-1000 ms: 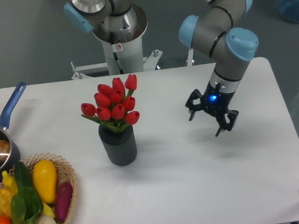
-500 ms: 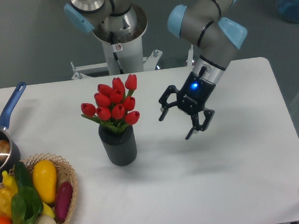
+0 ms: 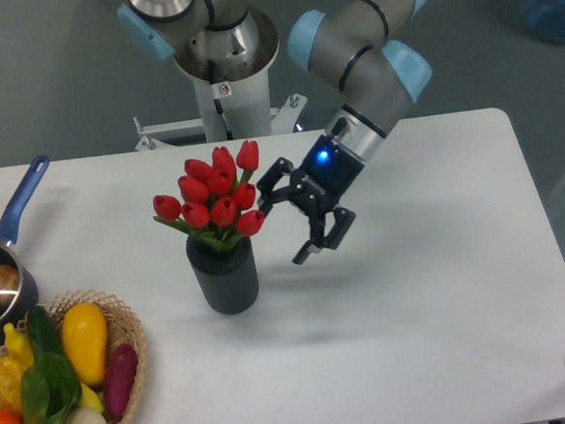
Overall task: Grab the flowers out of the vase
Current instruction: 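Close the gripper around the tulip stems just below the blooms, then lift the gripped tulips straight up out of the black vase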
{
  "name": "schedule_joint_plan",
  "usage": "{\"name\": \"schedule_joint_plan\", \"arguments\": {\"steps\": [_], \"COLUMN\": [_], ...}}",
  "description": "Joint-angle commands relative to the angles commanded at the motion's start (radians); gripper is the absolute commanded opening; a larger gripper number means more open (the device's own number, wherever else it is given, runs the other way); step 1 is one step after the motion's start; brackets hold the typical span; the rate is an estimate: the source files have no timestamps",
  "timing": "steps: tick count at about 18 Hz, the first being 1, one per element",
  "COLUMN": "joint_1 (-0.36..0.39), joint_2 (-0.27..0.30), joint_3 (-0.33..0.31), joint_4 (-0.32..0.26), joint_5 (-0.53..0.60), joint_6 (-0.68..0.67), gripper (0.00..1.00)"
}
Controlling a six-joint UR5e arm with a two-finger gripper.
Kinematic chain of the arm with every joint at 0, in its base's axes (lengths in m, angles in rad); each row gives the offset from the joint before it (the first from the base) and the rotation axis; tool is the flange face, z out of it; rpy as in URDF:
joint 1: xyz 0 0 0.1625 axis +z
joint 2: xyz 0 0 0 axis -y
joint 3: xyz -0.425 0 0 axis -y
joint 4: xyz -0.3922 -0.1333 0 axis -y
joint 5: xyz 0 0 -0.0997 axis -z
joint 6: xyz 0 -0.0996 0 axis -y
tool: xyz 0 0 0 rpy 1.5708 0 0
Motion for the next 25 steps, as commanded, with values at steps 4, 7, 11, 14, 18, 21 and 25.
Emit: {"name": "schedule_joint_plan", "arguments": {"steps": [4, 7, 11, 14, 18, 21, 25], "joint_1": [0.0, 0.008, 0.035, 0.054, 0.054, 0.044, -0.009], "joint_2": [0.023, 0.032, 0.043, 0.081, 0.109, 0.12, 0.111], "joint_3": [-0.023, -0.032, -0.051, -0.051, -0.044, -0.058, -0.057], "joint_4": [-0.002, -0.006, -0.021, -0.104, -0.167, -0.179, -0.189], "joint_5": [0.0, 0.003, 0.017, 0.055, 0.067, 0.067, 0.063], "joint_6": [0.012, 0.017, 0.017, 0.018, 0.018, 0.018, 0.021], "gripper": [1.0, 1.0, 1.0, 1.0, 1.0, 1.0, 1.0]}}
